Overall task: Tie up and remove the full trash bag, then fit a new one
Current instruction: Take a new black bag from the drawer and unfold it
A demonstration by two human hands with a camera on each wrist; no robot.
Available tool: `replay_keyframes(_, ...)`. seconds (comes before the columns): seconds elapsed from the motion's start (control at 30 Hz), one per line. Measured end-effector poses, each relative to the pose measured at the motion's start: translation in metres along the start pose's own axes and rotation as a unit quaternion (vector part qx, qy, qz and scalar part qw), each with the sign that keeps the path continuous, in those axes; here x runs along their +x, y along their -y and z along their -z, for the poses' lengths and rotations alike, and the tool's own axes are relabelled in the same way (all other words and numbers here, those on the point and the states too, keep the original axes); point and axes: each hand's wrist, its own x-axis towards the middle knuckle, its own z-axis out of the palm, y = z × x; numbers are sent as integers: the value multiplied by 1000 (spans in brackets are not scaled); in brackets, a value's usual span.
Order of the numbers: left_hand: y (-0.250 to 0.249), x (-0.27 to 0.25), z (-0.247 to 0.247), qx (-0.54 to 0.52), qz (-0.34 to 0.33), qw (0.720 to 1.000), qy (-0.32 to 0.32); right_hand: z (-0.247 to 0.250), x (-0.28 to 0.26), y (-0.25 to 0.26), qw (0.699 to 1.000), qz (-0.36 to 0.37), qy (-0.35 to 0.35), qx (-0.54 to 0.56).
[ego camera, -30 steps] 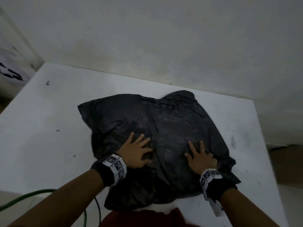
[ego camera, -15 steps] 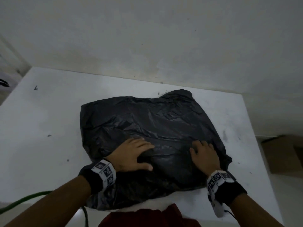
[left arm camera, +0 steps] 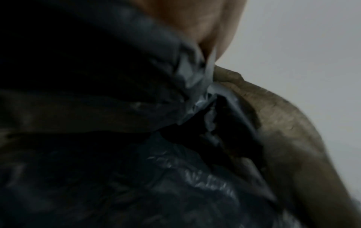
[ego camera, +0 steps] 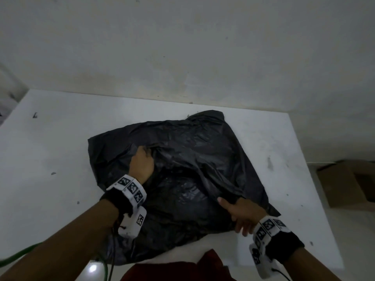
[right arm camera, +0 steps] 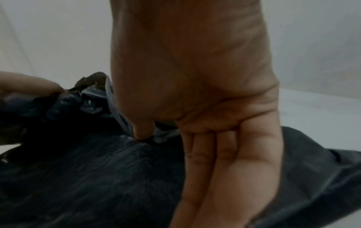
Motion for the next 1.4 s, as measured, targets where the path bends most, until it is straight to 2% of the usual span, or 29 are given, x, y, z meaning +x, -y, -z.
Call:
replay_keyframes(0.1, -12, -1, 9, -111, 52, 992, -19, -13, 14, 7, 999, -15, -2, 44)
replay_keyframes(0.17, -18, -5, 15, -150, 47, 988, -9, -25, 23, 10, 998, 13, -24, 60)
replay_keyframes(0.3, -17, -8, 24, -123, 6, 992, -5, -53, 38, 8, 988, 85, -132, -4)
replay_keyframes(0.43, -14, 4, 51, -67, -6, 995, -75, -37, 45, -1, 969, 77, -206, 117)
replay_keyframes(0.53, -16, 16, 77, -23, -2, 992, -124, 9, 39, -1, 911, 104, -345, 202)
replay_keyframes(0.63, -27, 21, 89, -16, -17, 990, -137, 57, 23, 14, 844, 139, -454, 251)
replay_keyframes(0.77, -51, 24, 87, -18, -75, 985, -157, 102, 6, 43, 772, 171, -525, 314)
replay_keyframes(0.87, -55, 29, 89, -105, -24, 980, -164, 125, -1, 46, 756, 178, -563, 284)
replay_keyframes(0.93, -51, 34, 94, -151, 27, 975, -163, 132, 2, 38, 764, 165, -576, 239)
replay_keyframes(1.03, -36, 43, 112, -133, 101, 967, -193, 135, 8, 16, 777, 135, -582, 196)
replay_keyframes(1.1, -21, 47, 125, -128, 143, 962, -195, 136, 11, 4, 801, 117, -561, 173)
replay_keyframes(1.2, -17, 40, 124, -130, 138, 970, -151, 122, 13, 0, 885, 59, -456, 76)
replay_keyframes(1.23, -21, 35, 118, -132, 126, 974, -132, 112, 12, 6, 896, 36, -442, 34)
replay_keyframes(1.27, -26, 30, 110, -139, 114, 977, -114, 103, 12, 15, 892, 34, -451, 2)
replay_keyframes(1.3, -31, 26, 101, -153, 103, 978, -97, 95, 9, 26, 883, 64, -465, -15)
replay_keyframes(1.33, -35, 22, 93, -166, 98, 979, -73, 87, 5, 40, 885, 119, -451, -9)
replay_keyframes(1.37, -40, 19, 84, -179, 94, 978, -44, 80, -4, 54, 906, 171, -386, 35)
replay_keyframes(1.4, -44, 16, 77, -190, 94, 977, -12, 73, -15, 69, 934, 198, -275, 111)
